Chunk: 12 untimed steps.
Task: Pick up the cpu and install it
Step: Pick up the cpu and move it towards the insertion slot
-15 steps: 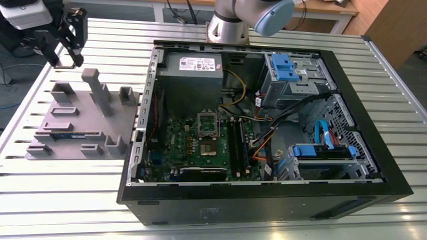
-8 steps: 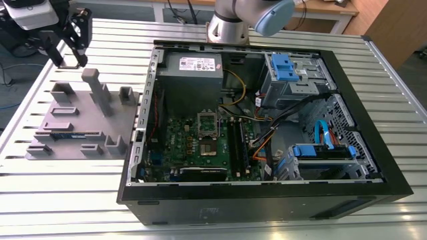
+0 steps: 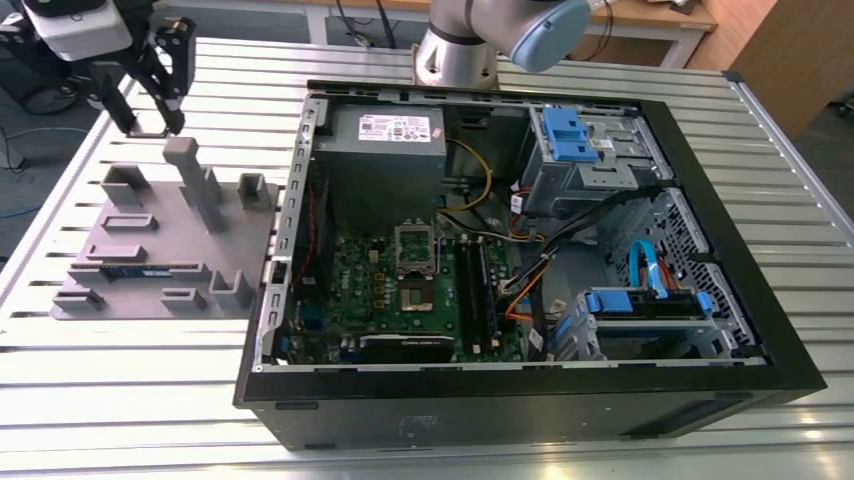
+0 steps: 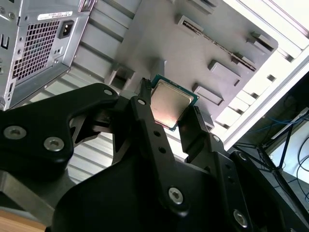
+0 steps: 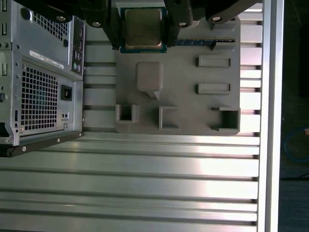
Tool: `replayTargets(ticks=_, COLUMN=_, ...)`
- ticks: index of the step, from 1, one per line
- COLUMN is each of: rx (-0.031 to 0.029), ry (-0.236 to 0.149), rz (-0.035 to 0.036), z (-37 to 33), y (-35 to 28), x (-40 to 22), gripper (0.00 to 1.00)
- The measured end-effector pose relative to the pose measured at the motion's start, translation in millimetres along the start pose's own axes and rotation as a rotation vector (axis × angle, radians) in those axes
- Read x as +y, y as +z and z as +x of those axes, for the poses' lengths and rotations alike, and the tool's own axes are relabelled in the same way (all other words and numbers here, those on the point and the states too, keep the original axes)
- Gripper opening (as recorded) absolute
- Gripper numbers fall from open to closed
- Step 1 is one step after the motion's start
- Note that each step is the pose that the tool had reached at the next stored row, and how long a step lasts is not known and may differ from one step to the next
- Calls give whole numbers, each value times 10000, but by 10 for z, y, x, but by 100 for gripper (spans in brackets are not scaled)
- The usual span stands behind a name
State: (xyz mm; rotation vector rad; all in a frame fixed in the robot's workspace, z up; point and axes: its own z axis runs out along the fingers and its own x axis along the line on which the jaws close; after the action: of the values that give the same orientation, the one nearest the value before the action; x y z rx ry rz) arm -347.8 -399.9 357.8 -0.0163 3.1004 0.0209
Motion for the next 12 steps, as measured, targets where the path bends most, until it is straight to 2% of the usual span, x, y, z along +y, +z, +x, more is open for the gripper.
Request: replayTargets(ticks=12, rx=0, ry=0, rz=0, z=-164, y=7, x=-2, gripper=47)
